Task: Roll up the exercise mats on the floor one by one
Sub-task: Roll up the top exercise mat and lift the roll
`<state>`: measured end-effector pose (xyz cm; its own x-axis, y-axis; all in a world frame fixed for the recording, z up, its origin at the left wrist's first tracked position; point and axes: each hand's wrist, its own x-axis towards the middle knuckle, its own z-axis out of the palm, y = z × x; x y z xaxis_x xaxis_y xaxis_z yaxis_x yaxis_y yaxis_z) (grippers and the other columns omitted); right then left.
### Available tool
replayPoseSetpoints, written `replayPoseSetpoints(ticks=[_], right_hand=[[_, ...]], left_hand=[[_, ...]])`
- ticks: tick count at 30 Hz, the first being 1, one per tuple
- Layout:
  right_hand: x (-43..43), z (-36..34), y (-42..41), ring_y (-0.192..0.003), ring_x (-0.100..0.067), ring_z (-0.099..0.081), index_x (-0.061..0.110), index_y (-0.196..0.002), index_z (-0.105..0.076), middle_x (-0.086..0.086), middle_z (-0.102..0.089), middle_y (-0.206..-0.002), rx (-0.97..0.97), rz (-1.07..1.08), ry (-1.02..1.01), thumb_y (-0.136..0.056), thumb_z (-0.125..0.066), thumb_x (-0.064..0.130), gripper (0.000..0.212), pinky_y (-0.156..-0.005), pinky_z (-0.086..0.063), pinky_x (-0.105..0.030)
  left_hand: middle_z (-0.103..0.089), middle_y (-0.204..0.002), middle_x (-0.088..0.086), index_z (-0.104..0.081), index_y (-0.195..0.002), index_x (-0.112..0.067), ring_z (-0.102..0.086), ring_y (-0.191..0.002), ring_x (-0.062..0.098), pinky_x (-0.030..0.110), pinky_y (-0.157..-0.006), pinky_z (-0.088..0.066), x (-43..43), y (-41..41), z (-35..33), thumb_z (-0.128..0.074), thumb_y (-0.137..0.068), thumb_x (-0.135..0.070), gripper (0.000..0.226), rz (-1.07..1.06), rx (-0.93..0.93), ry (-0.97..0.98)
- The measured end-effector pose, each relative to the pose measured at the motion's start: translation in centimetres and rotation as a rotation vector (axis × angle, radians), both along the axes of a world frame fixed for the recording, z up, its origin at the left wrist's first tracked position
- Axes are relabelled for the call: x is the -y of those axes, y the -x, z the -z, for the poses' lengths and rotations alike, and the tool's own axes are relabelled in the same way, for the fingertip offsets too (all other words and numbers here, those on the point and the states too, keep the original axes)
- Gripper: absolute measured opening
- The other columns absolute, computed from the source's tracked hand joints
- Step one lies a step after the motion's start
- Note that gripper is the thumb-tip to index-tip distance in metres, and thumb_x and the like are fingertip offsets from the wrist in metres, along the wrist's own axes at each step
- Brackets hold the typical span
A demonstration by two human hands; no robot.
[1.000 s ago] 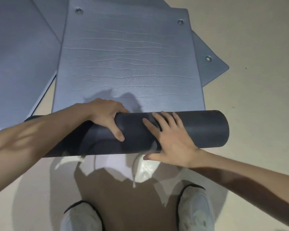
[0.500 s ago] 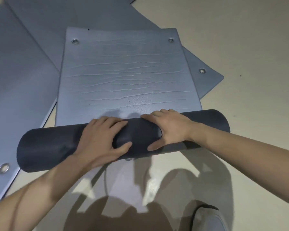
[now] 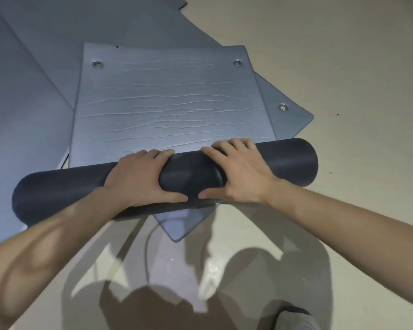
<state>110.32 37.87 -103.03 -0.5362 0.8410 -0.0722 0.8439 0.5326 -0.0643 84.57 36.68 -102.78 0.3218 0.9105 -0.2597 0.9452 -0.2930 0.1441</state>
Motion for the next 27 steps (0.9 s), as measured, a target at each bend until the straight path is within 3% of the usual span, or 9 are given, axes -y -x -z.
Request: replayPoseSetpoints(ticks=[3, 6, 8, 11, 13, 16, 20, 23, 27], right_hand=[[1.2, 2.0, -0.4, -0.139, -0.043, -0.041, 0.019, -0.160, -0.031, -0.014, -0.043, -0.157, 0.093, -0.031, -0.132, -0.063, -0.047, 0.099, 0.126, -0.117, -0.026, -0.062], [-0.5, 2.4, -0.6, -0.140, -0.047, -0.039, 0.017, -0.161, -0.024, -0.020, -0.039, -0.157, 0.169, -0.048, -0.126, -0.056, -0.045, 0.102, 0.137, -0.117, -0.025, -0.066], [-2.3, 2.2, -0.5, -0.137, -0.043, -0.043, 0.017, -0.161, -0.021, -0.018, -0.042, -0.154, 0.204, -0.060, -0.094, -0.049, -0.042, 0.105, 0.143, -0.117, -0.028, -0.064], [-5.1, 1.7, -0.2, -0.125, -0.036, -0.052, 0.021, -0.160, -0.023, -0.010, -0.050, -0.144, 0.199, -0.071, -0.017, -0.049, -0.043, 0.106, 0.141, -0.111, -0.037, -0.055], [-6.9, 1.2, 0.0, -0.117, -0.034, -0.056, 0.024, -0.157, -0.025, -0.006, -0.055, -0.135, 0.192, -0.083, 0.050, -0.051, -0.049, 0.104, 0.135, -0.103, -0.042, -0.051], [-9.1, 0.2, 0.4, -0.106, -0.031, -0.058, 0.029, -0.150, -0.033, -0.004, -0.060, -0.118, 0.124, -0.061, 0.178, -0.050, -0.062, 0.098, 0.125, -0.095, -0.046, -0.046], [-10.9, -0.6, 0.8, -0.100, -0.027, -0.059, 0.033, -0.145, -0.039, 0.002, -0.061, -0.106, 0.048, -0.037, 0.312, -0.051, -0.075, 0.089, 0.115, -0.088, -0.051, -0.045], [-11.9, -0.9, 1.1, -0.104, -0.024, -0.061, 0.035, -0.145, -0.041, 0.007, -0.067, -0.114, 0.019, -0.028, 0.359, -0.050, -0.077, 0.087, 0.114, -0.087, -0.049, -0.041], [-12.5, -1.1, 1.5, -0.100, -0.022, -0.061, 0.040, -0.140, -0.046, 0.011, -0.068, -0.107, 0.002, 0.015, 0.428, -0.046, -0.078, 0.088, 0.110, -0.083, -0.048, -0.039]], left_hand=[[-0.065, -0.117, -0.018, -0.045, -0.138, -0.046, -0.060, -0.101, 0.016, 0.040, -0.086, -0.048, -2.8, 0.6, -0.7, -0.055, -0.054, -0.103, 0.102, -0.021, 0.088, 0.140], [-0.066, -0.119, -0.018, -0.052, -0.134, -0.045, -0.060, -0.108, 0.016, 0.040, -0.092, -0.045, -4.3, 0.9, -0.8, -0.051, -0.053, -0.103, 0.099, -0.028, 0.112, 0.138], [-0.066, -0.126, -0.012, -0.056, -0.138, -0.035, -0.060, -0.118, 0.020, 0.041, -0.098, -0.041, -4.3, 1.1, -0.5, -0.048, -0.058, -0.100, 0.104, -0.041, 0.129, -0.065], [-0.071, -0.120, -0.001, -0.065, -0.130, -0.022, -0.065, -0.110, 0.028, 0.042, -0.091, -0.043, -3.1, 1.3, 0.3, -0.052, -0.077, -0.084, 0.083, -0.010, 0.158, -0.395], [-0.069, -0.128, 0.001, -0.065, -0.131, -0.019, -0.064, -0.114, 0.029, 0.044, -0.094, -0.042, -2.0, 1.4, 0.9, -0.058, -0.080, -0.075, 0.076, 0.033, 0.129, -0.496], [-0.055, -0.150, 0.010, -0.057, -0.145, -0.018, -0.053, -0.133, 0.037, 0.052, -0.106, -0.038, -1.1, 1.5, 1.8, -0.061, -0.071, -0.082, 0.098, 0.059, 0.031, -0.490], [-0.030, -0.166, 0.016, -0.019, -0.164, -0.033, -0.035, -0.148, 0.044, 0.061, -0.121, -0.025, -2.5, 2.2, 1.9, -0.043, -0.046, -0.105, 0.140, -0.040, -0.197, -0.242], [-0.046, -0.156, 0.012, -0.023, -0.162, -0.034, -0.049, -0.138, 0.037, 0.054, -0.116, -0.032, -3.8, 2.4, 1.9, -0.054, -0.041, -0.102, 0.142, -0.035, -0.175, -0.213], [-0.064, -0.132, 0.000, -0.037, -0.152, -0.035, -0.065, -0.112, 0.027, 0.043, -0.097, -0.046, -5.0, 2.9, 1.5, -0.064, -0.037, -0.095, 0.133, 0.014, -0.091, -0.256]])
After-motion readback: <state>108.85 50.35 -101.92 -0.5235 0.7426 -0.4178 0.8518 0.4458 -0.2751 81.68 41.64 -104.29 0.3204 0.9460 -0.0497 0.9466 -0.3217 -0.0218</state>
